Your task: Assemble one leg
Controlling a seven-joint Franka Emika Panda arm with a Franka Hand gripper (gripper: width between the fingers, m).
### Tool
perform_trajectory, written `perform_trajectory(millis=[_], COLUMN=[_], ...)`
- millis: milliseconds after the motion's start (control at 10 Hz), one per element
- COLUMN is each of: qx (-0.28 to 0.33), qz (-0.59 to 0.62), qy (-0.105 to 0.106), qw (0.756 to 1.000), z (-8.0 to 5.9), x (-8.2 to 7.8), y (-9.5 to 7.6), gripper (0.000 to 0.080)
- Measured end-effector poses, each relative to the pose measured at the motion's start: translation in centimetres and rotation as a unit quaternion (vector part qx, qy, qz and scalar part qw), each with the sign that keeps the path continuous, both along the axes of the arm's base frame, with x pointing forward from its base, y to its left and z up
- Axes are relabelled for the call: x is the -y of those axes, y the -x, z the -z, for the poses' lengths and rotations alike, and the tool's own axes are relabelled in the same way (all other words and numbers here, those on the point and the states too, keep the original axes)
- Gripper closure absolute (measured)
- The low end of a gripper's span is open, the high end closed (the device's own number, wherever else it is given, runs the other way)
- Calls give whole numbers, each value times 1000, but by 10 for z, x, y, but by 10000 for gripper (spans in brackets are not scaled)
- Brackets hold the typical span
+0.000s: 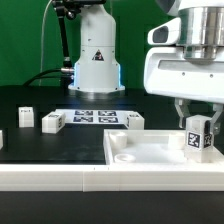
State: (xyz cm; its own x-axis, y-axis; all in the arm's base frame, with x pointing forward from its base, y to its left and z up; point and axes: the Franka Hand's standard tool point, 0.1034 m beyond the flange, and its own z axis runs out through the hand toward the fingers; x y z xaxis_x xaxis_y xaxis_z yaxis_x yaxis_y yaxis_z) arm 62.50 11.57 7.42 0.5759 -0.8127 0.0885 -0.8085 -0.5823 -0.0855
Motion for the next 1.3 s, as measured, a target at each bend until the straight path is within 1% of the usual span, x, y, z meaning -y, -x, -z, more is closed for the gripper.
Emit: perform_trajectory(millis=[100,200,400,700,800,900,1000,1100,1200,1300], qx=[-1,-1,-3,-4,-4,-4,7,8,13,13], qz=[52,129,248,294,289,286,244,227,149,95], qy=[-5,-17,-28,-38,-37,-37,-35,-34,-25,-19], qw=[999,992,968,955,957,958,969,973,988,995], z=[0,0,0,1,1,1,-1,-1,-2,-2], x=[0,1,-1,0,0,0,2,2,-2,-5], y=[1,2,3,3,3,3,-1,-1,-3,-3], gripper=[509,509,509,509,416,226,174,174,154,151])
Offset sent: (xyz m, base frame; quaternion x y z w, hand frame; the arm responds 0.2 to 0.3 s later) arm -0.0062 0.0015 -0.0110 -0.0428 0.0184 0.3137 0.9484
